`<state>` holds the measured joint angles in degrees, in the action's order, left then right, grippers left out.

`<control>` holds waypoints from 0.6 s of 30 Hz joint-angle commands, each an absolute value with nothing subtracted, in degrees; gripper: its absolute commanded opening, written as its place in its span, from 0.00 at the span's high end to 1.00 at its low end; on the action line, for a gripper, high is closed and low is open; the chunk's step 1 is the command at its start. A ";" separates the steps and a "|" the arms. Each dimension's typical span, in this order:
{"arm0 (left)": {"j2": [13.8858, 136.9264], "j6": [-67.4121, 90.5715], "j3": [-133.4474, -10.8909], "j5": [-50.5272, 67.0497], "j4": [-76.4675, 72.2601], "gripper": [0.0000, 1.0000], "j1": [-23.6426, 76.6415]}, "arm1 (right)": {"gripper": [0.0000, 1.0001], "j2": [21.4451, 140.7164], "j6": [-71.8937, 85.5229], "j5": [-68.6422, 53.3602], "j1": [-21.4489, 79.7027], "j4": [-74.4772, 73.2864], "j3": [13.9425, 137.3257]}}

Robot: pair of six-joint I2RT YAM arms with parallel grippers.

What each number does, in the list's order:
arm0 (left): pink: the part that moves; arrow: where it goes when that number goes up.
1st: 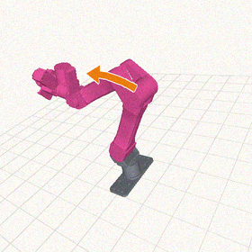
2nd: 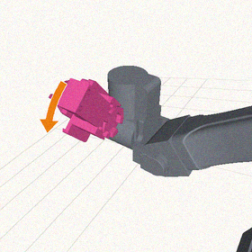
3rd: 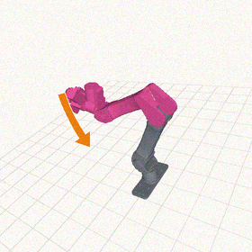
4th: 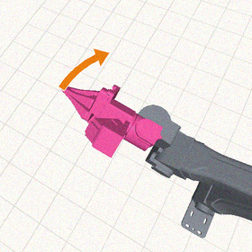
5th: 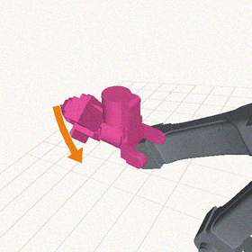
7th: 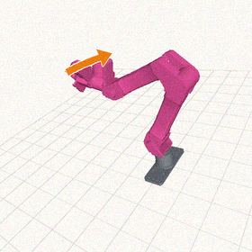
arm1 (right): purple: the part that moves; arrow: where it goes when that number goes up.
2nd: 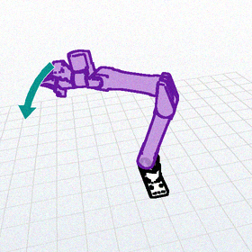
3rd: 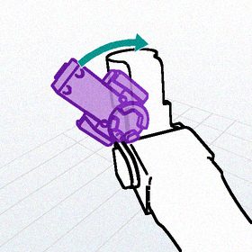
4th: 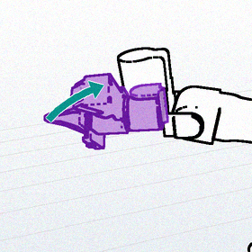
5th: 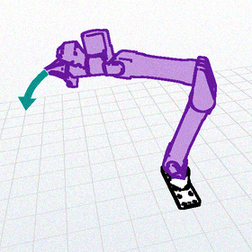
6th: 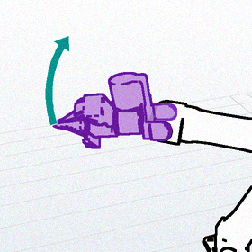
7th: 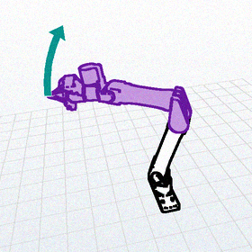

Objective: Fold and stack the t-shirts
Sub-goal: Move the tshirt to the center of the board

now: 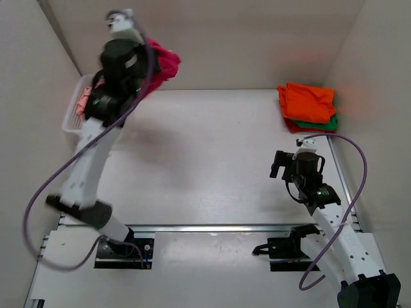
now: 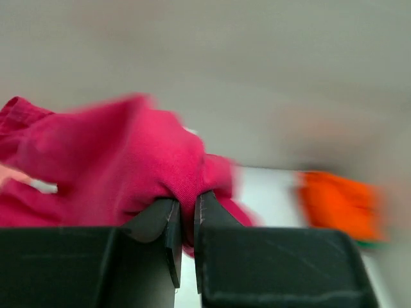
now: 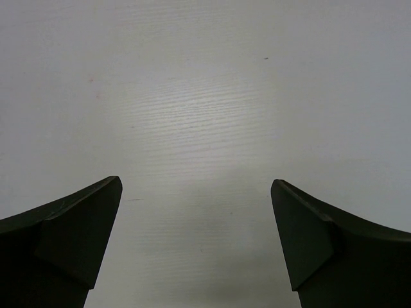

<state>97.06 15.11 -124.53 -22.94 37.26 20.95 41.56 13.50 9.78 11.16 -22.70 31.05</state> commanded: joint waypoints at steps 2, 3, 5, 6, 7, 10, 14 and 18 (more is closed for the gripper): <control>73.60 30.47 -105.54 -5.92 33.86 1.00 16.00 | 0.01 39.11 13.01 8.71 10.20 -19.34 30.50; 68.43 31.80 -98.33 -4.93 31.23 1.00 15.82 | 0.00 38.94 13.09 8.44 9.85 -19.25 30.67; 60.06 33.39 -90.58 -3.09 29.45 1.00 14.33 | 0.01 38.24 12.92 8.18 9.76 -18.90 30.68; 56.11 33.22 -79.13 2.41 31.79 1.00 10.85 | 0.01 37.36 13.01 7.83 9.93 -18.81 30.50; 55.20 33.22 -79.01 2.46 31.82 1.00 10.81 | 0.01 37.18 13.01 7.82 9.93 -18.81 30.50; 51.25 34.18 -62.30 3.78 28.66 1.00 16.85 | 0.01 36.48 12.92 7.82 10.11 -18.46 30.41; 53.86 35.50 -41.62 2.46 23.56 1.00 23.02 | 0.01 36.65 12.92 6.77 10.90 -17.85 30.23; 62.82 35.34 -32.89 1.15 18.48 1.00 24.96 | 0.01 39.28 11.78 1.60 11.60 -17.58 30.58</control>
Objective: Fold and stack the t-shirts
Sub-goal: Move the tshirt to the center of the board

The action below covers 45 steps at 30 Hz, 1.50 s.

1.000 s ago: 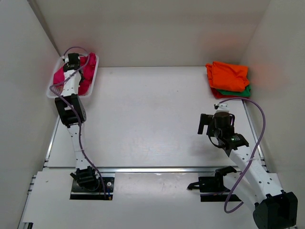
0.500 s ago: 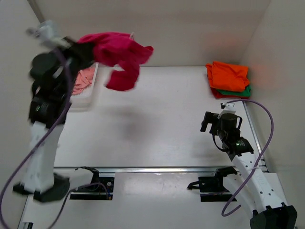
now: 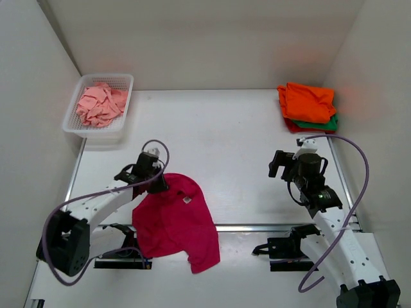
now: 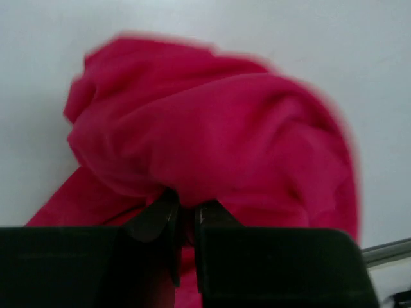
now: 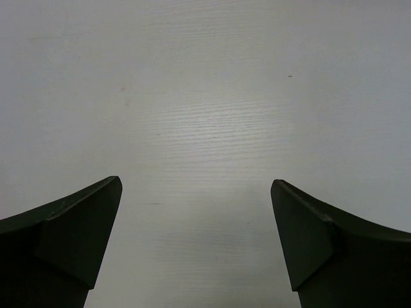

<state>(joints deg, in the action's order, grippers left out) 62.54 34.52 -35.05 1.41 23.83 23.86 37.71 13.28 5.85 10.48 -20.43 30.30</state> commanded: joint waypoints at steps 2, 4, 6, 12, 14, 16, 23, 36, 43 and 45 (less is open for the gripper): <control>65.11 34.98 -31.21 0.10 17.41 1.00 24.79 | 0.01 42.17 11.95 -2.87 12.65 -17.84 31.55; 66.27 34.54 -30.50 0.17 16.61 1.00 24.09 | 0.01 45.43 10.81 -7.46 15.02 -18.54 32.69; 66.71 34.02 -30.59 0.09 16.18 1.00 22.94 | 0.01 48.51 12.21 -5.73 20.53 -19.25 33.23; 74.42 30.15 -41.20 -5.09 20.55 1.00 18.38 | 0.01 57.02 20.38 -4.73 39.01 -12.22 32.34; 79.78 28.66 -47.60 -6.15 22.66 1.00 16.88 | 0.01 60.11 22.32 -1.79 45.31 -10.91 32.61; 82.60 28.30 -50.87 -6.59 23.64 1.00 16.09 | 0.01 60.90 23.46 -0.63 49.80 -8.89 32.78; 92.62 29.18 -59.14 -7.91 24.00 1.00 14.77 | 0.62 68.80 24.70 0.00 65.10 -8.61 35.32; 110.55 27.43 -87.41 -14.15 34.97 1.00 13.00 | 0.35 81.63 20.05 0.53 72.69 -6.23 39.28; 115.66 25.58 -101.24 -12.66 39.19 1.00 12.48 | 1.00 82.10 18.81 3.78 65.77 -8.18 45.44; 118.64 25.14 -105.88 -12.40 41.39 1.00 12.22 | 1.00 78.33 18.63 2.73 61.38 -6.86 44.65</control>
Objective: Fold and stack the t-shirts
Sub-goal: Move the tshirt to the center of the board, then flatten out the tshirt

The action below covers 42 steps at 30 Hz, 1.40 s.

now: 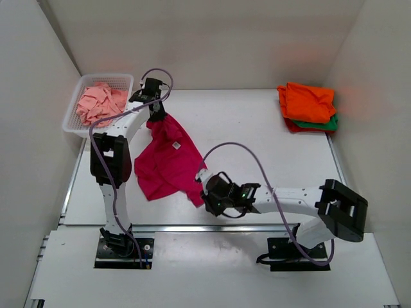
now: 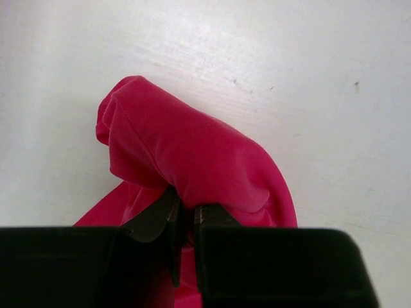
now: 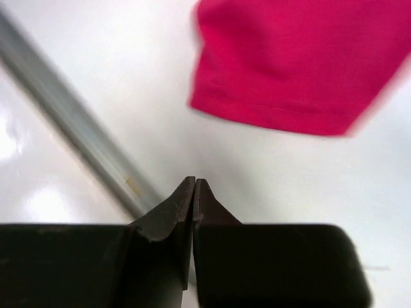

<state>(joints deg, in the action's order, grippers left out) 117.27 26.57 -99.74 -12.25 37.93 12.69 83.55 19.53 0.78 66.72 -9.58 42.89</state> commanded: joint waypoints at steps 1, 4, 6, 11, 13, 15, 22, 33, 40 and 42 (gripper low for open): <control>119.52 24.35 -106.69 -11.96 42.27 0.92 12.13 | 1.00 76.92 18.20 2.38 58.74 -6.51 44.21; 118.92 23.82 -105.74 -11.16 40.62 0.75 11.34 | 1.00 75.59 16.97 1.06 53.89 -7.20 43.33; 116.47 23.91 -102.33 -10.29 38.07 0.58 10.99 | 1.00 74.80 16.53 0.44 52.83 -7.47 42.72; 109.00 23.47 -93.88 -8.18 32.52 0.12 8.88 | 0.83 74.97 16.96 0.53 53.26 -6.86 40.17; 103.83 22.24 -90.02 -6.60 34.00 0.20 9.49 | 0.80 75.06 18.10 0.79 52.65 -6.42 38.86; 100.40 21.88 -85.64 -7.37 35.94 0.25 13.43 | 0.80 74.10 18.81 0.70 51.69 -5.19 37.18; 78.52 35.74 -55.61 -0.03 24.46 0.21 22.23 | 0.62 74.88 18.03 -1.15 47.20 -2.90 35.50; 73.29 49.91 -35.15 -2.01 12.14 0.21 38.82 | 0.63 71.28 20.82 -2.72 42.37 1.40 30.77; 89.99 53.88 -41.92 -4.83 8.88 0.44 49.82 | 0.63 67.15 21.18 -2.46 40.43 0.79 28.57; 93.78 53.61 -44.56 -4.40 12.20 1.00 50.28 | 0.64 64.87 21.01 -3.34 38.59 0.44 27.43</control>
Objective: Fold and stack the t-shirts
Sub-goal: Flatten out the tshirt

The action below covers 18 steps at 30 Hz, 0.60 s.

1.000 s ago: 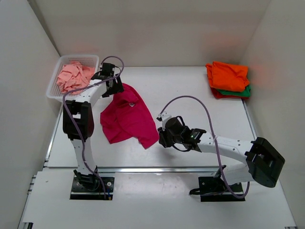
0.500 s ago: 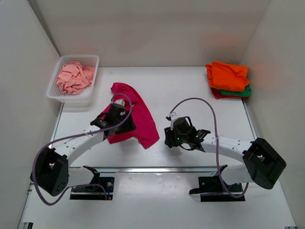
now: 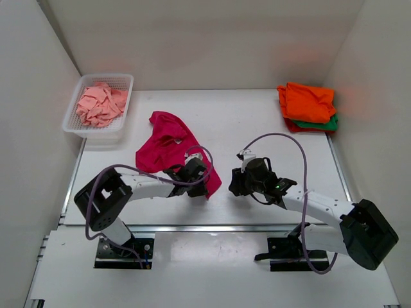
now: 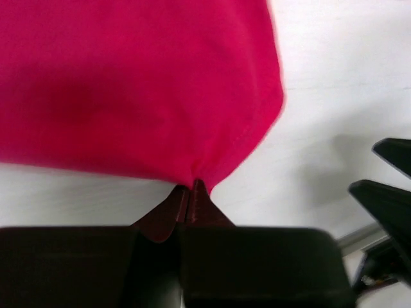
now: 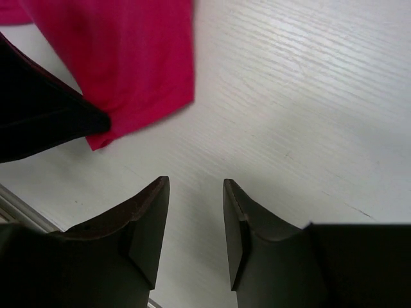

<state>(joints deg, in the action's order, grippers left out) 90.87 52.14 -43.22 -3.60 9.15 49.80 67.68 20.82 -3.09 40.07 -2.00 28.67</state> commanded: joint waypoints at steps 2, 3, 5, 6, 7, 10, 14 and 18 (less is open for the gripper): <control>91.42 51.60 -46.04 -3.69 14.22 1.00 49.05 | 0.64 63.02 21.09 -4.04 37.01 0.79 26.29; 90.28 51.07 -47.01 -3.69 16.33 1.00 47.91 | 0.64 62.67 21.53 -4.39 36.31 0.88 25.67; 86.41 46.43 -54.53 -2.39 20.99 1.00 45.01 | 0.64 61.79 21.10 -5.27 35.25 1.40 24.62; 85.70 43.71 -57.97 -1.76 25.36 1.00 42.65 | 0.64 61.70 21.18 -5.27 34.29 1.75 24.17; 85.43 42.46 -66.01 -0.19 30.88 1.00 40.36 | 0.65 61.53 21.27 -6.23 33.41 2.19 23.82; 91.10 34.83 -97.45 1.75 44.86 1.00 35.53 | 0.65 61.44 20.83 -7.20 32.52 2.46 23.73; 99.04 32.79 -123.11 3.25 56.06 1.00 31.91 | 0.65 61.96 21.44 -7.82 32.79 3.60 24.78; 100.11 34.71 -126.92 6.41 55.73 1.00 28.22 | 0.65 63.80 22.32 -7.48 35.15 6.14 26.37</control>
<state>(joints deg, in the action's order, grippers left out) 98.24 35.79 -127.28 2.07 45.47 29.52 62.85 21.32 -7.16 33.54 1.06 23.86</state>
